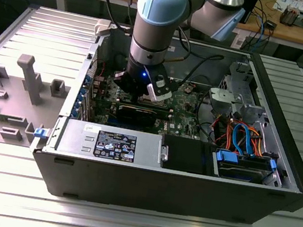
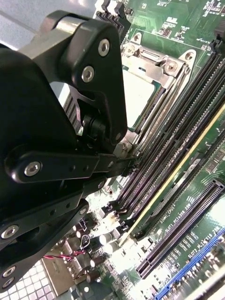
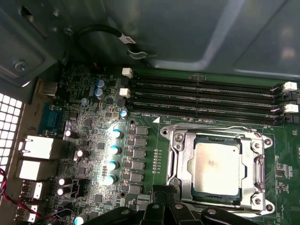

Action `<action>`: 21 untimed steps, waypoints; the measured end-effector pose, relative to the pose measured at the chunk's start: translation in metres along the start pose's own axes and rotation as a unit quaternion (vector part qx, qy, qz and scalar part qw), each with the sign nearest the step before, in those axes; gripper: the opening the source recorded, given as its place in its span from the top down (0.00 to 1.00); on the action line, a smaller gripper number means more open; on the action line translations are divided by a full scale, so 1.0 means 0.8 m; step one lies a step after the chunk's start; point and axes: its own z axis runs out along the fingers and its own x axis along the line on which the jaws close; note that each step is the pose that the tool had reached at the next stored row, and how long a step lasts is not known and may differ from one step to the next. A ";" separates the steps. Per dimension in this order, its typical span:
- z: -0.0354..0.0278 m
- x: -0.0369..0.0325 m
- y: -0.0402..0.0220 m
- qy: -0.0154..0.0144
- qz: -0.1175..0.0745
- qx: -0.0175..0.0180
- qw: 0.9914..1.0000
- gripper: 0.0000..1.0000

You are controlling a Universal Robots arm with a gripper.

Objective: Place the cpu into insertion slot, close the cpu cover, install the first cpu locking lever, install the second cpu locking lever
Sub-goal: 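Install the second cpu locking lever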

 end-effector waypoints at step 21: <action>-0.0212 0.0008 0.0041 0.001 0.001 0.010 1.000 0.89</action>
